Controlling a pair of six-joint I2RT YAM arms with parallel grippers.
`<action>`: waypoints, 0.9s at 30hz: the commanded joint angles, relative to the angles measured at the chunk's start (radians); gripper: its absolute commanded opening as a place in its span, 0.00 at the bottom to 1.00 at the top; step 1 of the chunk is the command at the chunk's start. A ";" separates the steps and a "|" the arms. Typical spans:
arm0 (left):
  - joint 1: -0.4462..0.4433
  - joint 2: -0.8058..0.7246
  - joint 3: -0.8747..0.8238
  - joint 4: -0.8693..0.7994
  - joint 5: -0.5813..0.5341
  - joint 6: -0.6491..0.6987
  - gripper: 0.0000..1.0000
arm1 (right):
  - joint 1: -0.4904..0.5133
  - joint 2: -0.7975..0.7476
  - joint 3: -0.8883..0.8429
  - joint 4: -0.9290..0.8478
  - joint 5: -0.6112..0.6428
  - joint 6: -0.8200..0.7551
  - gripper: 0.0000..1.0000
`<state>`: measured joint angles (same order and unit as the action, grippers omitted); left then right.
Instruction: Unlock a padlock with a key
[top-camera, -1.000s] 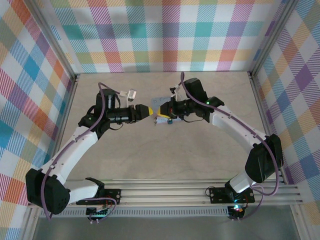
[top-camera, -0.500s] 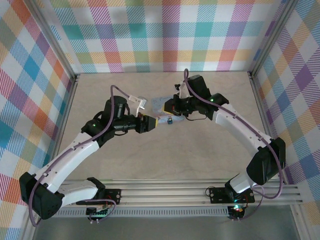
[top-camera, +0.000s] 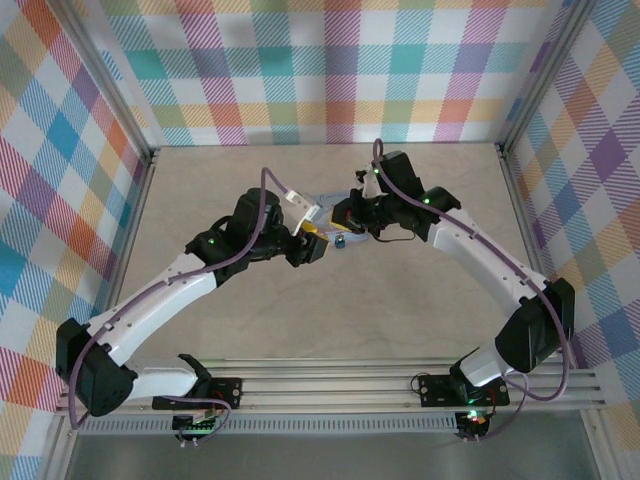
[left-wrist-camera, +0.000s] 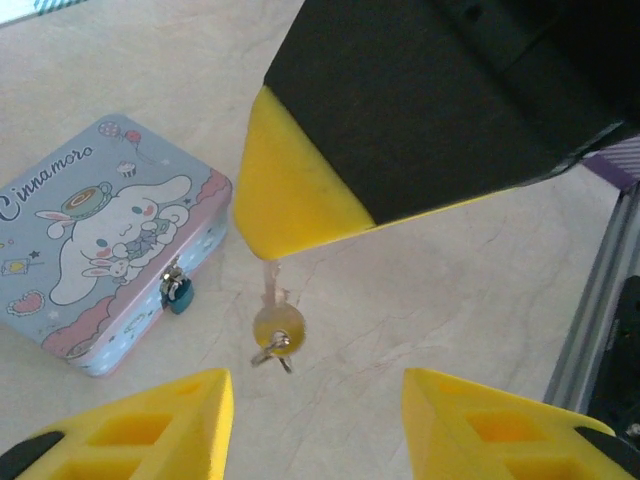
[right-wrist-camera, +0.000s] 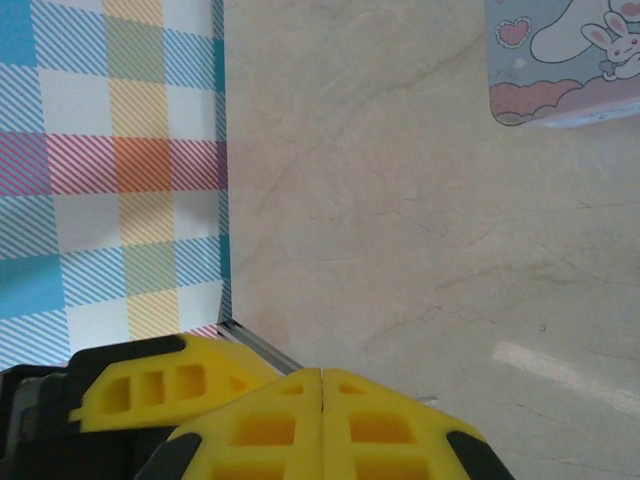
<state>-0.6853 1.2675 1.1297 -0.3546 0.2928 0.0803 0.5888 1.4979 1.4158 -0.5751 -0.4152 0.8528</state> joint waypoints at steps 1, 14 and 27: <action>-0.013 0.018 0.036 0.017 -0.011 0.067 0.48 | 0.005 -0.025 0.036 -0.027 0.012 0.027 0.00; -0.012 0.117 0.131 -0.084 -0.047 0.158 0.00 | 0.005 0.005 0.062 -0.058 0.003 0.058 0.00; -0.001 0.071 0.068 -0.028 -0.004 0.113 0.00 | 0.005 0.023 0.078 -0.047 0.002 0.062 0.00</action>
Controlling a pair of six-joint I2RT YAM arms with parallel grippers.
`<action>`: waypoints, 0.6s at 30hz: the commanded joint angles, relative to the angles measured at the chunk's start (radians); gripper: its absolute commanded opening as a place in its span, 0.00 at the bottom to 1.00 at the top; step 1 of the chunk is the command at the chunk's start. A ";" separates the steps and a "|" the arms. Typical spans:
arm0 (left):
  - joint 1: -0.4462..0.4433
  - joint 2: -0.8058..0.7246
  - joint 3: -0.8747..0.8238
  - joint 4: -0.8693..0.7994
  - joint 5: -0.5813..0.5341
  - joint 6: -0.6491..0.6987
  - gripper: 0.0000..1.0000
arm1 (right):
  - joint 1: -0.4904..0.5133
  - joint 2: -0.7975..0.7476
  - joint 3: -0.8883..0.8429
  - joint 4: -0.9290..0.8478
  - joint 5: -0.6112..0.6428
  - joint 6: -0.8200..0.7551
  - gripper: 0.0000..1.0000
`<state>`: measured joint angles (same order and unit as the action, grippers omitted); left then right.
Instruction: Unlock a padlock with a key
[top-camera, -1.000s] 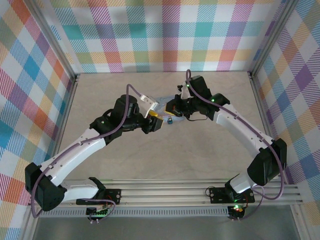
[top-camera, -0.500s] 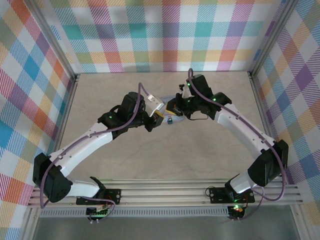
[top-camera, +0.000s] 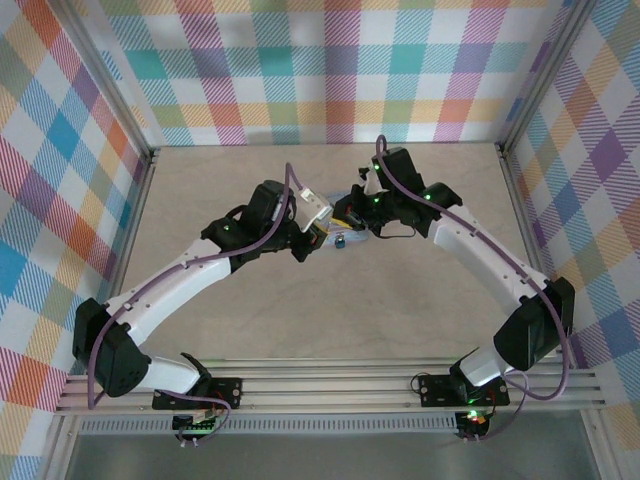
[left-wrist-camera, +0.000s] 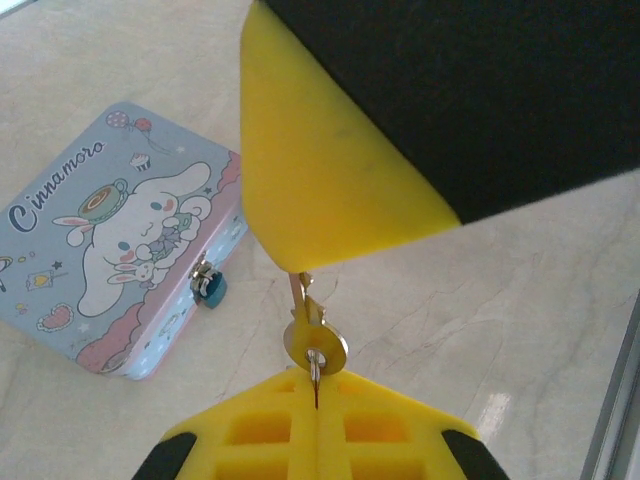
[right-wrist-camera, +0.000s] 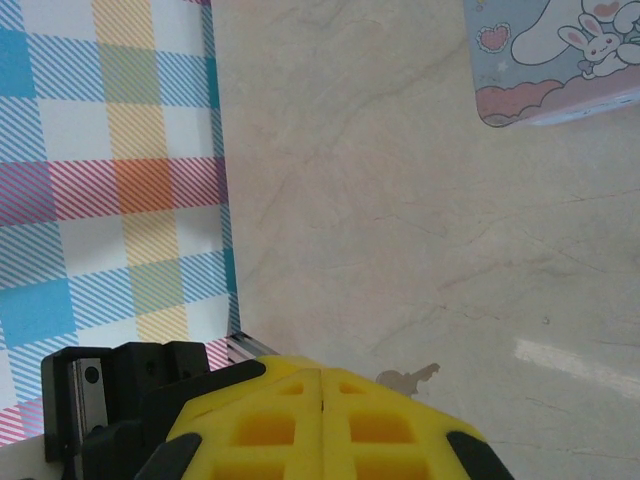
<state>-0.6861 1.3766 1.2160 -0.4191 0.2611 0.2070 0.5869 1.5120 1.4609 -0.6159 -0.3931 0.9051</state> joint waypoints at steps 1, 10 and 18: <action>0.002 -0.039 -0.021 0.041 0.037 -0.014 0.00 | 0.007 0.008 0.032 -0.006 -0.020 0.011 0.00; 0.005 -0.057 -0.029 0.055 0.072 -0.017 0.00 | 0.007 -0.004 0.018 0.011 -0.013 0.012 0.00; 0.005 -0.076 -0.040 0.067 0.059 -0.023 0.00 | 0.007 -0.015 0.006 0.021 -0.014 0.015 0.00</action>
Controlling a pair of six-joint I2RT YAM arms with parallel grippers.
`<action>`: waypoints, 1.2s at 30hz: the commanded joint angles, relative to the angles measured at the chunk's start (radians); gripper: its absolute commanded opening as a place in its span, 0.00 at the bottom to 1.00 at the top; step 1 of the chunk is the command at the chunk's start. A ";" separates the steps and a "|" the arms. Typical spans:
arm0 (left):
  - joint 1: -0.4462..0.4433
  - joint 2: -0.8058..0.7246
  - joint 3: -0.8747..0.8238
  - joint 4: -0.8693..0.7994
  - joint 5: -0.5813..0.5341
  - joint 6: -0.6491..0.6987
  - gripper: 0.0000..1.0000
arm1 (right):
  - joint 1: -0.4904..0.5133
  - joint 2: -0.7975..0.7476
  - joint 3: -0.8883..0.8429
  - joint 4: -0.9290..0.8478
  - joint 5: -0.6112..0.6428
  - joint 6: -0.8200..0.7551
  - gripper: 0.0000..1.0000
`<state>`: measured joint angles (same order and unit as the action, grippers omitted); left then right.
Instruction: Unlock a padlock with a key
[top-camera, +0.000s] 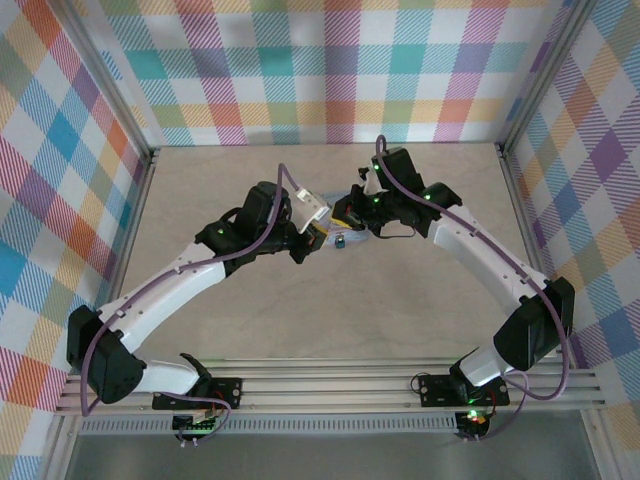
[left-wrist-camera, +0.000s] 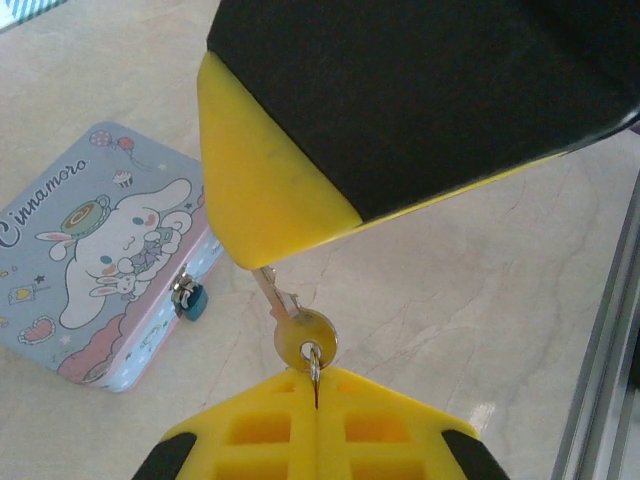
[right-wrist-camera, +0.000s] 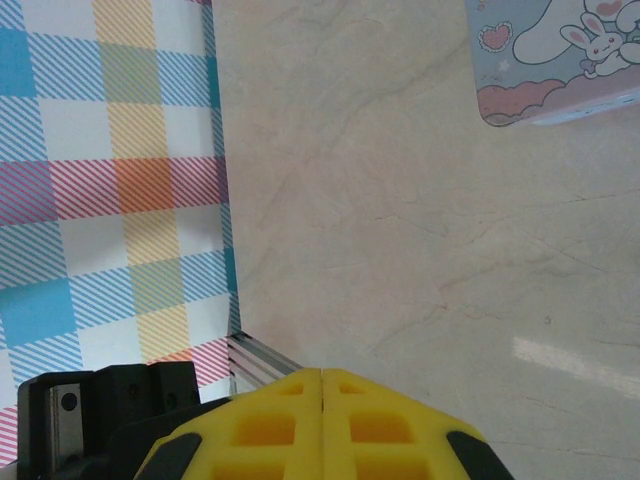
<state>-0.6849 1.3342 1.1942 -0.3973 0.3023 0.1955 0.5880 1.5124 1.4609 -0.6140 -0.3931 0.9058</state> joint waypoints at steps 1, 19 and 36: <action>0.004 -0.036 -0.023 0.050 0.014 -0.012 0.00 | 0.006 -0.016 0.003 0.021 -0.016 0.014 0.00; 0.004 -0.077 -0.053 0.060 0.020 -0.004 0.00 | 0.001 -0.033 -0.072 0.091 -0.066 0.066 0.31; 0.150 -0.045 0.093 -0.121 0.165 -0.356 0.00 | -0.023 -0.193 -0.272 0.335 -0.065 -0.241 0.39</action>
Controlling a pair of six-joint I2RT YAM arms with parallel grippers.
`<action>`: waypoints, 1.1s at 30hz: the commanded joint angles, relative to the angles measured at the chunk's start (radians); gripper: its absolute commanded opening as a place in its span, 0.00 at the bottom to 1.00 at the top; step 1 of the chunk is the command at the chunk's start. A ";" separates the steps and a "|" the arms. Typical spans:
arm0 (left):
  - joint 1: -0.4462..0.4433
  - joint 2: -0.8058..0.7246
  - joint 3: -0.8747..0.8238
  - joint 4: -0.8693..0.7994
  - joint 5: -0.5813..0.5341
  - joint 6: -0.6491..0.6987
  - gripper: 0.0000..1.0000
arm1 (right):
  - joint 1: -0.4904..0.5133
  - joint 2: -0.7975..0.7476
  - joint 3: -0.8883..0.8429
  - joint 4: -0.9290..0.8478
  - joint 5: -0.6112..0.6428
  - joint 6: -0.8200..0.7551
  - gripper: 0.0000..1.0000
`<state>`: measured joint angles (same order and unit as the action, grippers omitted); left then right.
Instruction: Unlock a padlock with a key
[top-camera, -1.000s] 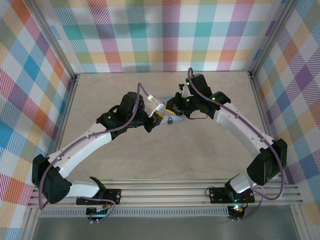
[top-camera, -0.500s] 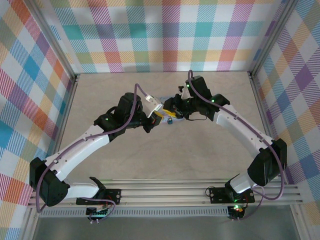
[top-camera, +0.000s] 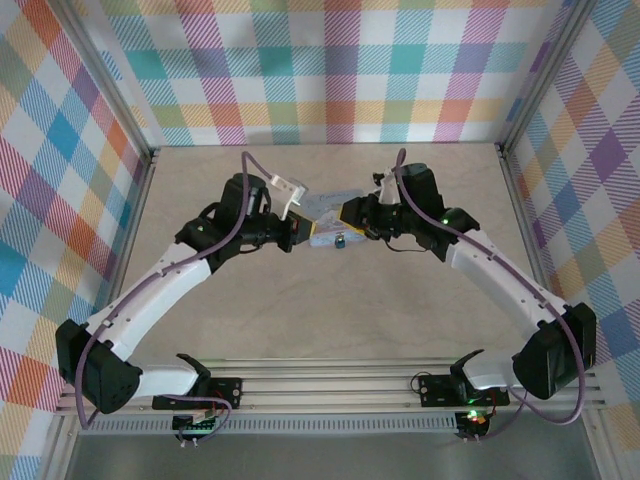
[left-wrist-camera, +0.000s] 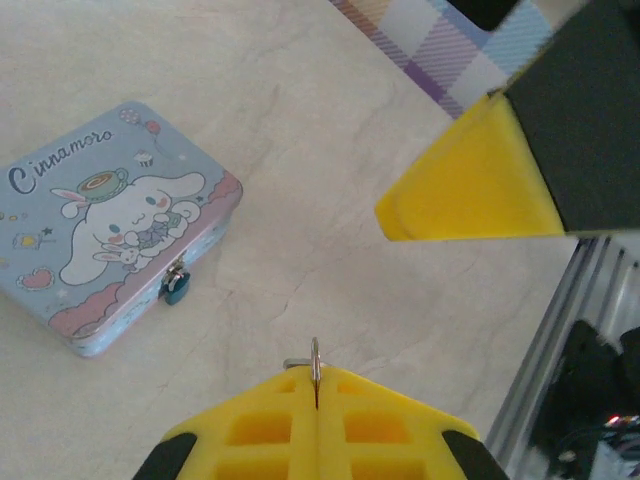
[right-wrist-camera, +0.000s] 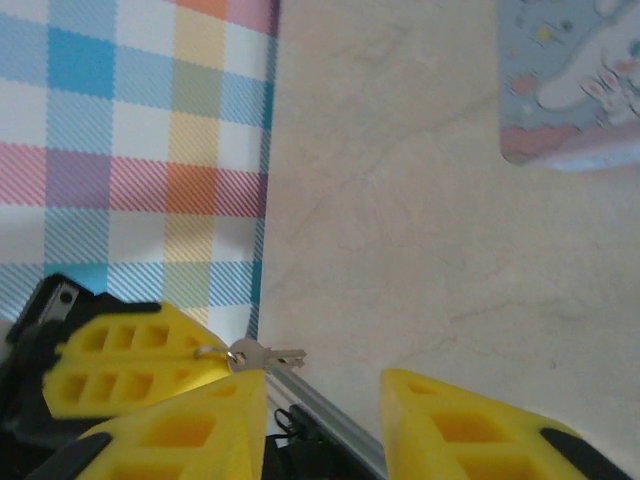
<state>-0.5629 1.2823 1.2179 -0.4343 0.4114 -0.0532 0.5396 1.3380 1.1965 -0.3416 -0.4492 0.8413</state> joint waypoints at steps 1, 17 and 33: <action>0.036 0.017 0.088 -0.110 0.059 -0.132 0.00 | 0.038 -0.019 -0.009 0.066 0.000 -0.222 0.41; 0.130 0.051 0.151 -0.140 0.218 -0.489 0.00 | 0.173 0.101 0.026 0.158 0.046 -0.608 0.52; 0.133 0.022 0.128 -0.130 0.248 -0.552 0.00 | 0.184 0.086 -0.042 0.325 0.043 -0.688 0.27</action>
<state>-0.4416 1.3380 1.3441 -0.5739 0.6350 -0.5854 0.7151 1.4574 1.1778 -0.0795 -0.3931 0.1909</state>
